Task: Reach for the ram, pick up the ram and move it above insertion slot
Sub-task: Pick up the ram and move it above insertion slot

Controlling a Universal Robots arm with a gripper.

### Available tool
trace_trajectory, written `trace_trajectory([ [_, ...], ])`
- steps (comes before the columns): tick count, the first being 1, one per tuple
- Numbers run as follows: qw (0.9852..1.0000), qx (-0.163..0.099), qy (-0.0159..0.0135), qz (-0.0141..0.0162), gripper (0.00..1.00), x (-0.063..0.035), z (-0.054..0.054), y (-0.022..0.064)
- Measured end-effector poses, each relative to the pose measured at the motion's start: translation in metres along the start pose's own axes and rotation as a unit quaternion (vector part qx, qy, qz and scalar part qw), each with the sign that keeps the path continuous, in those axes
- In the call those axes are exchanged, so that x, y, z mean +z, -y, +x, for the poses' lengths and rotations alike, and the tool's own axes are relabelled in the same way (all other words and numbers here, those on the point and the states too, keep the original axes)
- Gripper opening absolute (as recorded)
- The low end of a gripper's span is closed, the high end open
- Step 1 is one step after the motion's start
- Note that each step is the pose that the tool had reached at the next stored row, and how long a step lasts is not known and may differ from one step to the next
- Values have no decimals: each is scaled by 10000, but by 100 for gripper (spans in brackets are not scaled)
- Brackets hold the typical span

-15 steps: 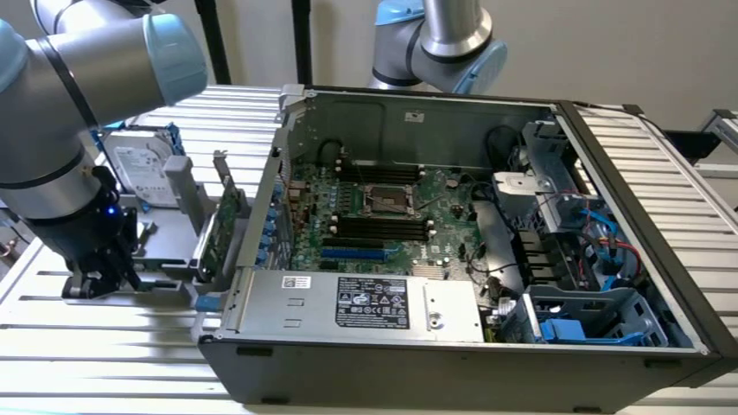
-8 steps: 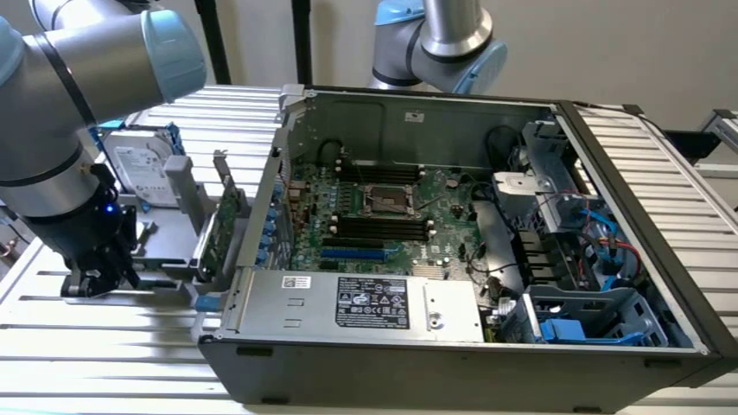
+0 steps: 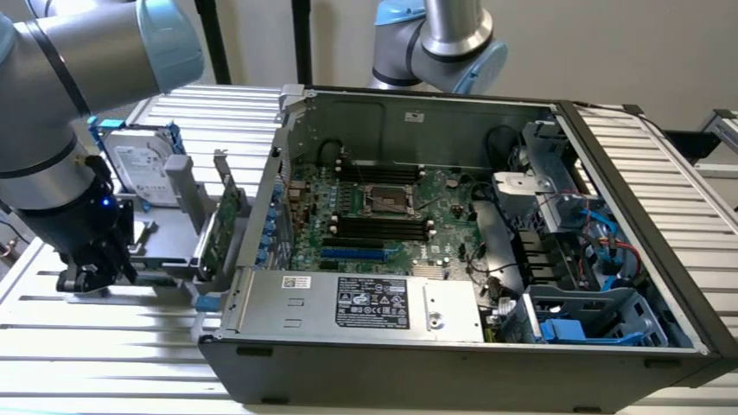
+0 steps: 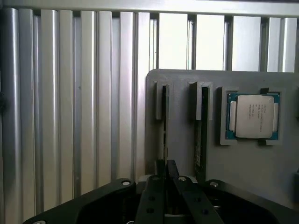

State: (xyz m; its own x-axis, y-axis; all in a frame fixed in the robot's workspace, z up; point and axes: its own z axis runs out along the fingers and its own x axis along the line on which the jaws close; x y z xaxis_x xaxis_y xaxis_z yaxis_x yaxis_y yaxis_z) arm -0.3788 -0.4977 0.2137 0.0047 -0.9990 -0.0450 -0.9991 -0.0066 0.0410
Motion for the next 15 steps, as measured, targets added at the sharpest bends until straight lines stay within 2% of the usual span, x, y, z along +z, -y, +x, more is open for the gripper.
trace_trajectory([
  [8,10000,-1,26,-1,13,-164,-7,6],
  [15,10000,-6,41,-10,13,-463,-19,48],
])
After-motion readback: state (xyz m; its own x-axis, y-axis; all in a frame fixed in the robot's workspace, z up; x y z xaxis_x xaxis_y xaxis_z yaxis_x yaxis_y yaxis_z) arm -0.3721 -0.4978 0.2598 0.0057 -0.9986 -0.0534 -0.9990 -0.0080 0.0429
